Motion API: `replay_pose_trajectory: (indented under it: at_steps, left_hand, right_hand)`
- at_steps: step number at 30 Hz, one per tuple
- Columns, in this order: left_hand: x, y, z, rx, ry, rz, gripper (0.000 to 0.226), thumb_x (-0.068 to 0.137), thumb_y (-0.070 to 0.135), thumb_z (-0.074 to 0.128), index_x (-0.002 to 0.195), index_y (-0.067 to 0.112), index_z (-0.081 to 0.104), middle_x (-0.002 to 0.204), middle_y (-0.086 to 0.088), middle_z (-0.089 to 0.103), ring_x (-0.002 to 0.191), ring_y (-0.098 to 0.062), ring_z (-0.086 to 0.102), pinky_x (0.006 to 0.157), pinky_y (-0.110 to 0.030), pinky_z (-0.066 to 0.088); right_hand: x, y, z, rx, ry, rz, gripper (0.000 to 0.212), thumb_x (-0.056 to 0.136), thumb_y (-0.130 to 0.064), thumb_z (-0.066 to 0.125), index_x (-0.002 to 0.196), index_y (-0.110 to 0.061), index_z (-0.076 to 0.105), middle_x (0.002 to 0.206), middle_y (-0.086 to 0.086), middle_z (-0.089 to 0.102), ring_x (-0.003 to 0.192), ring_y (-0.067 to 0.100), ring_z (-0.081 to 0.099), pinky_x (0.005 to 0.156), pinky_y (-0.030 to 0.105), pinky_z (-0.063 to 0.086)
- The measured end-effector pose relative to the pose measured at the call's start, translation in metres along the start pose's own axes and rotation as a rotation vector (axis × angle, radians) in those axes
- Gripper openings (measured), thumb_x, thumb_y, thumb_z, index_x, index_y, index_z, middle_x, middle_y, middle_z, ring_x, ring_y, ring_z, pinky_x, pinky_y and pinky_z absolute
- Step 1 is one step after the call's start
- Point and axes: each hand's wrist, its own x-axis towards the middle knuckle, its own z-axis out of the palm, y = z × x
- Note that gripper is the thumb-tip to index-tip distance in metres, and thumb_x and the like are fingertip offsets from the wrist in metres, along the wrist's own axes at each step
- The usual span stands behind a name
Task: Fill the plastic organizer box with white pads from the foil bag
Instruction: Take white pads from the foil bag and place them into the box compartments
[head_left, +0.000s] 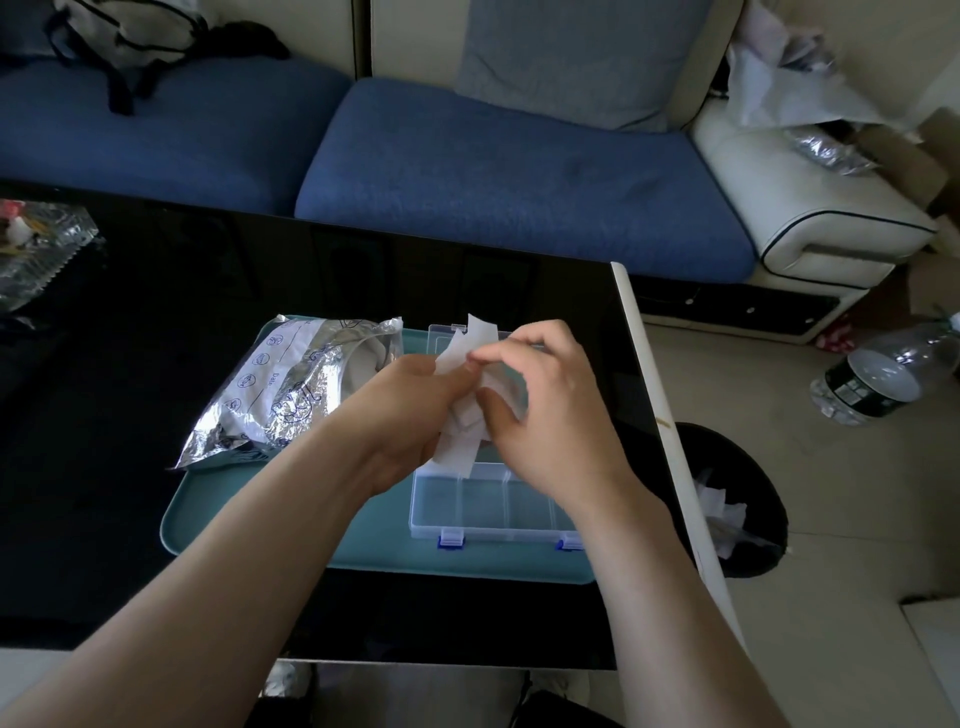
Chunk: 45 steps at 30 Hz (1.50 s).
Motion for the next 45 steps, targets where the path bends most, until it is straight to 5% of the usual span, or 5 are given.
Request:
replay_pose_trajectory:
  at_steps: [3, 20, 26, 34, 45]
  left_hand:
    - [0.002, 0.000, -0.002, -0.067, -0.034, -0.054, 0.028, 0.108, 0.015, 0.057, 0.123, -0.006, 0.068, 0.114, -0.024, 0.076, 0.103, -0.036, 0.076, 0.080, -0.043, 0.064]
    - [0.001, -0.001, -0.003, 0.005, 0.019, -0.057, 0.025, 0.105, 0.020, 0.059, 0.111, 0.000, 0.072, 0.105, -0.023, 0.078, 0.100, -0.039, 0.076, 0.097, -0.064, 0.057]
    - [0.004, -0.003, -0.006, -0.028, 0.057, -0.034, 0.027, 0.111, 0.021, 0.053, 0.118, -0.002, 0.066, 0.109, -0.023, 0.077, 0.099, -0.039, 0.076, 0.086, -0.057, 0.063]
    - [0.004, -0.005, -0.005, -0.015, 0.033, -0.010, 0.024, 0.110, 0.020, 0.053, 0.118, 0.003, 0.068, 0.112, -0.019, 0.078, 0.096, -0.034, 0.078, 0.073, -0.046, 0.066]
    - [0.001, -0.006, 0.000, 0.162, -0.083, 0.089, 0.032, 0.107, 0.031, 0.061, 0.118, 0.004, 0.073, 0.119, -0.023, 0.074, 0.118, -0.045, 0.066, 0.105, -0.063, 0.051]
  right_hand:
    - [-0.001, 0.000, -0.004, 0.013, -0.025, 0.014, 0.024, 0.090, -0.017, 0.077, 0.111, -0.027, 0.072, 0.119, -0.006, 0.050, 0.113, 0.015, 0.057, 0.089, 0.020, 0.049]
    - [0.000, -0.002, -0.001, 0.004, -0.027, -0.068, 0.011, 0.089, -0.010, 0.079, 0.094, -0.020, 0.078, 0.104, -0.007, 0.062, 0.099, 0.009, 0.060, 0.086, 0.020, 0.051]
    - [0.001, -0.007, -0.014, 0.178, 0.071, 0.234, 0.016, 0.085, -0.005, 0.073, 0.081, -0.020, 0.074, 0.076, -0.012, 0.071, 0.071, 0.001, 0.066, 0.058, 0.011, 0.046]
    - [0.008, -0.013, -0.028, 0.694, 0.138, 0.699, 0.020, 0.083, -0.006, 0.072, 0.076, -0.022, 0.080, 0.078, -0.011, 0.076, 0.075, 0.004, 0.067, 0.066, 0.021, 0.051]
    - [0.007, -0.015, -0.020, 0.759, 0.105, 0.723, 0.012, 0.088, -0.005, 0.081, 0.095, -0.015, 0.082, 0.084, 0.004, 0.081, 0.076, 0.015, 0.079, 0.064, 0.020, 0.058]
